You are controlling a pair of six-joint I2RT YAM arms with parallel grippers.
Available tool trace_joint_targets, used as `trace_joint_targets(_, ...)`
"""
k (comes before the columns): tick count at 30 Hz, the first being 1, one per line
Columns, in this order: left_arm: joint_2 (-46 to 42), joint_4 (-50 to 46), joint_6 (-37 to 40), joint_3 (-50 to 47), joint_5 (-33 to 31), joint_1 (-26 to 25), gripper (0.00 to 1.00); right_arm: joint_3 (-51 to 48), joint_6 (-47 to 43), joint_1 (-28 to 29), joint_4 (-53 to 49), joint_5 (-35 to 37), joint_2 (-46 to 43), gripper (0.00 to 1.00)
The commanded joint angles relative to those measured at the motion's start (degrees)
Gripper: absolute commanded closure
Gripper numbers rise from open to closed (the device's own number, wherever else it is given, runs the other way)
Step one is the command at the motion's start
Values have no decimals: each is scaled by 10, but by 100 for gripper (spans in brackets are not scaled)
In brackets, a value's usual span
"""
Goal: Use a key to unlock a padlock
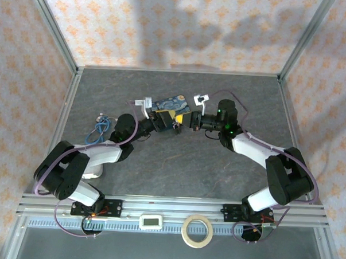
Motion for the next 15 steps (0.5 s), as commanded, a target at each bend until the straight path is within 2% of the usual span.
trace_joint_targets(1, 4, 50, -16, 24, 31, -2, 62, 19, -15, 1, 1, -17, -1, 100)
trace_joint_targets(8, -2, 43, -12, 23, 29, -3, 87, 26, -11, 2, 6, -12, 8, 100)
trace_joint_targets(11, -2, 39, -13, 21, 30, -4, 89, 31, -4, 2, 12, -13, 10, 100)
trace_joint_targets(15, -1, 40, -15, 18, 29, -4, 100, 37, 3, 1, 17, -13, 13, 100)
